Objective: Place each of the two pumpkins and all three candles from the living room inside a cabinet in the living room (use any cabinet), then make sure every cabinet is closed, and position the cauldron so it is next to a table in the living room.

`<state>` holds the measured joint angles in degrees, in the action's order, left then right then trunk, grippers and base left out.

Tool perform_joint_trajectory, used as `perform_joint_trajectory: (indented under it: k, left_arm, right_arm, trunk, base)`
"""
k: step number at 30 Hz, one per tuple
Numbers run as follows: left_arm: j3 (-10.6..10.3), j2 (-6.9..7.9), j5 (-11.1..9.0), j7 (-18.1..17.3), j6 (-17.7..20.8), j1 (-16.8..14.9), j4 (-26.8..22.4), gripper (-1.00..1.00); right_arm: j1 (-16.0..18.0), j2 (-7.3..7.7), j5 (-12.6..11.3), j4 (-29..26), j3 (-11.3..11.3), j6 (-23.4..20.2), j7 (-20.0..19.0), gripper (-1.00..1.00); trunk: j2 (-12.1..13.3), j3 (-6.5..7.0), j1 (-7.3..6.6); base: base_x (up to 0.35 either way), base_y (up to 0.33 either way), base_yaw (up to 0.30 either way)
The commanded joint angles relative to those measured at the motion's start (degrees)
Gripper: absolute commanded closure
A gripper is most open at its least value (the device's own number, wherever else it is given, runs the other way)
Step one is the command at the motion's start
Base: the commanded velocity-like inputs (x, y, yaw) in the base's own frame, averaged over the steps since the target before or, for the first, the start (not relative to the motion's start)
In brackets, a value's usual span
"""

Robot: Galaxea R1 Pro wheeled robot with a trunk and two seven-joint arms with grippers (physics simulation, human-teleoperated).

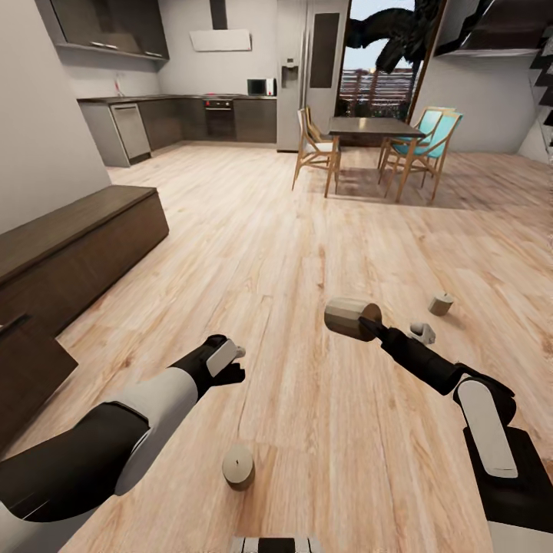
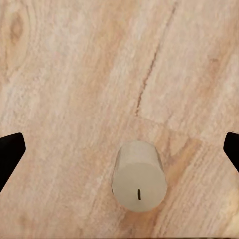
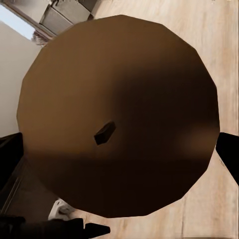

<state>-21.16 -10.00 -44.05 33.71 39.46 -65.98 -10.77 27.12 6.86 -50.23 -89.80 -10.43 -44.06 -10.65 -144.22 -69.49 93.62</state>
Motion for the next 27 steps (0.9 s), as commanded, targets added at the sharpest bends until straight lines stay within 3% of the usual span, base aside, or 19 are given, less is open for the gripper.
perform_joint_trajectory:
  k: [1, 6, 19, 27]
  left_arm:
    - [-0.31, 0.0, -0.51, 0.41, 0.1, 0.02, 0.28, -1.0]
    - [-0.42, 0.0, -0.46, -1.65, -0.15, 0.03, 2.33, -1.0]
    - [-0.42, 0.0, -0.36, -3.05, -0.31, -0.03, 3.11, -1.0]
    - [-0.37, 0.0, -0.33, -3.04, -0.35, -0.03, 3.13, -1.0]
  right_arm:
    - [0.04, -0.01, 0.0, -0.02, -0.11, -0.32, -0.32, 1.0]
    - [0.04, -0.01, 0.12, -0.02, -0.19, -0.25, -0.33, 1.0]
    - [0.04, -0.07, 0.28, 0.16, -0.07, 0.1, -0.33, 1.0]
    - [0.04, -0.09, 0.3, 0.26, 0.0, -0.05, -0.33, 1.0]
  trunk:
    - [-0.04, -0.27, 0.01]
    - [-0.1, -1.38, 0.14]
    - [-0.1, -1.38, 0.14]
    - [-0.1, -1.38, 0.14]
  base:
    - [0.0, 0.0, -0.234]
    - [0.0, 0.0, -0.254]
    - [0.0, 0.0, -0.262]
    - [-0.118, 0.0, -0.055]
